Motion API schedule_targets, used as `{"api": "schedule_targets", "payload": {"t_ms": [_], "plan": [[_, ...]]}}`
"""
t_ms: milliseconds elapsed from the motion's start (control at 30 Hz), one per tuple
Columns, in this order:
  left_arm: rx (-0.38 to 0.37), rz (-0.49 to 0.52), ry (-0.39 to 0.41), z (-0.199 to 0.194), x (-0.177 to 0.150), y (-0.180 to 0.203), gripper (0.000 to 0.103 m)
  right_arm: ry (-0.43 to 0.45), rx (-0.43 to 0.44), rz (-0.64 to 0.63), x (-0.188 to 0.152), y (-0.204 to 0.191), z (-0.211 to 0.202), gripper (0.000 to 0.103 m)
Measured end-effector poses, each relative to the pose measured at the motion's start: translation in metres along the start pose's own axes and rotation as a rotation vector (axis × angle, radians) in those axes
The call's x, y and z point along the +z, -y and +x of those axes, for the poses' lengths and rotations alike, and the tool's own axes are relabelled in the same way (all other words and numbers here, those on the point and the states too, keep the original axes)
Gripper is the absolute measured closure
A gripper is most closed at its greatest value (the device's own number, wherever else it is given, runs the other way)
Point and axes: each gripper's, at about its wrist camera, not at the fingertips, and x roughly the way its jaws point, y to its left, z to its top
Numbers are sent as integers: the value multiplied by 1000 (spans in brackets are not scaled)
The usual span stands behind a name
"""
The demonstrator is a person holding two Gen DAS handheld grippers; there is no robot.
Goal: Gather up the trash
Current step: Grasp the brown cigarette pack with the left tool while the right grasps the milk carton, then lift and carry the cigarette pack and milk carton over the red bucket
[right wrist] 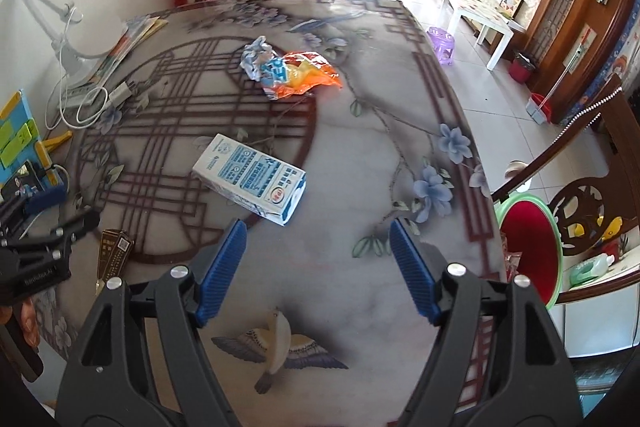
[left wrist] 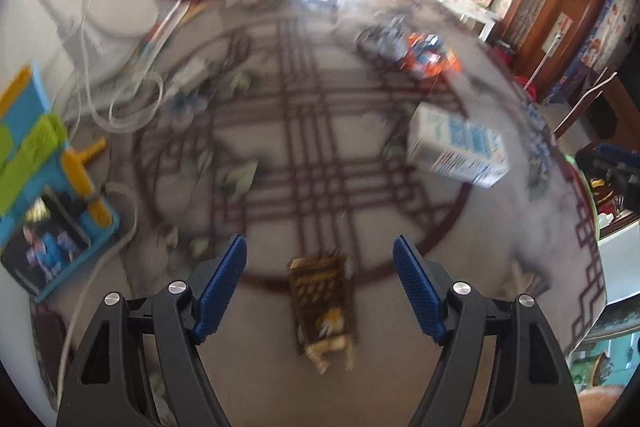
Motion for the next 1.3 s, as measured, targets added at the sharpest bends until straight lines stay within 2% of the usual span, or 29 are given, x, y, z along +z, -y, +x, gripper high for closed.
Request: {"api": "schedule_targets", "payload": {"t_ms": [67,200,333,500,633,800,900,1033,1067,1133,1300], "plan": [[-6,-16,-58,12,-13,-7,31,-15,-4,-7,2,-2,6,31],[-11,-31,-119,33,-25,-10,33,-41,-1,-28,7,-8,17,31],[-36,-69,-165,50,-29,-14,57,-80,17,-83,13,-18,36,28],[-64,-88,-143,48,-23,-13,63,-125,54,-211,24,-36,64,24],[-66,-111,-133,47,-17,-15,63,-167,94,-349,38,-52,93,20],[-53,-124,-124,48,-6,-14,62,-212,92,-477,47,-72,127,19],[-50,-136,-120,50,0,-16,62,-240,105,-488,45,-81,141,19],[-39,-134,-109,50,5,-17,61,-232,87,-508,36,-88,139,33],[-37,-133,-108,50,5,-17,61,-231,91,-501,35,-88,137,40],[-37,-132,-105,49,7,-16,61,-227,115,-454,33,-83,130,46],[-46,-104,-76,40,12,-6,61,-203,158,-313,27,-64,107,47]]}}
